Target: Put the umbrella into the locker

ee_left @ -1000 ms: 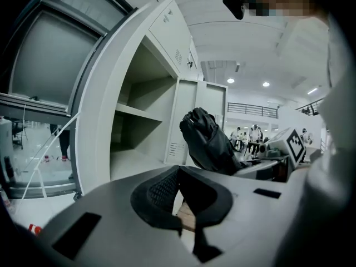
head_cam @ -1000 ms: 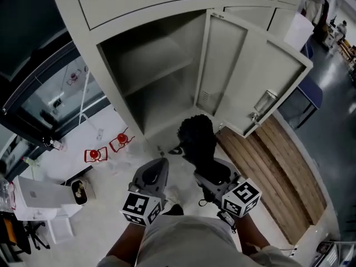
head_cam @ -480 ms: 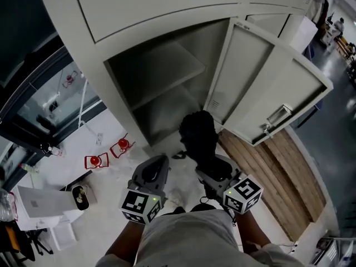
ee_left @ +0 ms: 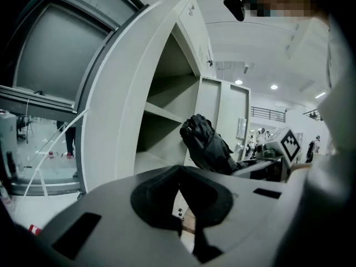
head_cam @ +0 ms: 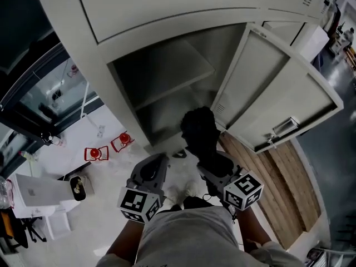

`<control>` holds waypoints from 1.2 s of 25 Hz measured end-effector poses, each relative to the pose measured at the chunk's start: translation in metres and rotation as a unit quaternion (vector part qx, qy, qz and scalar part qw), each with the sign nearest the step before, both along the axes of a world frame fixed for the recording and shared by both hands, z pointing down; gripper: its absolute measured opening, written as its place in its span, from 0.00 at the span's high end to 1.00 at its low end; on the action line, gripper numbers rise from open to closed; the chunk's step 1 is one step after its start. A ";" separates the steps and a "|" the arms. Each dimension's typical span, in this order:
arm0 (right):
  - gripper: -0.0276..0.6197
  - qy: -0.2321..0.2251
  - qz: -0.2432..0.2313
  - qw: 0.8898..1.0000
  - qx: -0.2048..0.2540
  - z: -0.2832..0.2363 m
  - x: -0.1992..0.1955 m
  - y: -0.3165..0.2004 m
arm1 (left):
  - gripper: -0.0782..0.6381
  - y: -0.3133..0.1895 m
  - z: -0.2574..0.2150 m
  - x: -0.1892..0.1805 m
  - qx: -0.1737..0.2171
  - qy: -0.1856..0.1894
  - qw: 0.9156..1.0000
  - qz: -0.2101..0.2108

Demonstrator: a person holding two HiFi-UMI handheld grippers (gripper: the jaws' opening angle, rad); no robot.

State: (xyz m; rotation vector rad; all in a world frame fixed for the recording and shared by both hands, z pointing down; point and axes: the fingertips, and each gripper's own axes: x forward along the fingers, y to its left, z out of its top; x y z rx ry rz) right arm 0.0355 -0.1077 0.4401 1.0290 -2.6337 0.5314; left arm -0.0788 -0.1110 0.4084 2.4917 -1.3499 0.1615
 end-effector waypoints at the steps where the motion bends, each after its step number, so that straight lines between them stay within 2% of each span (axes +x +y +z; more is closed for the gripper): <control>1: 0.55 0.003 -0.004 1.000 -0.003 0.000 0.000 -0.003 | 0.87 -0.001 -0.001 0.000 0.000 0.001 1.000 -0.005; 17: 0.55 0.048 -0.050 0.997 -0.043 0.017 -0.005 -0.064 | 0.87 -0.022 0.005 -0.010 -0.005 0.005 0.998 -0.067; 26: 0.55 0.076 -0.069 0.993 -0.053 0.025 -0.020 -0.094 | 0.87 -0.027 0.009 -0.014 -0.011 0.009 0.998 -0.069; 30: 0.55 0.086 -0.071 0.992 -0.058 0.027 -0.026 -0.109 | 0.87 -0.030 0.010 -0.016 -0.009 -0.002 0.997 -0.072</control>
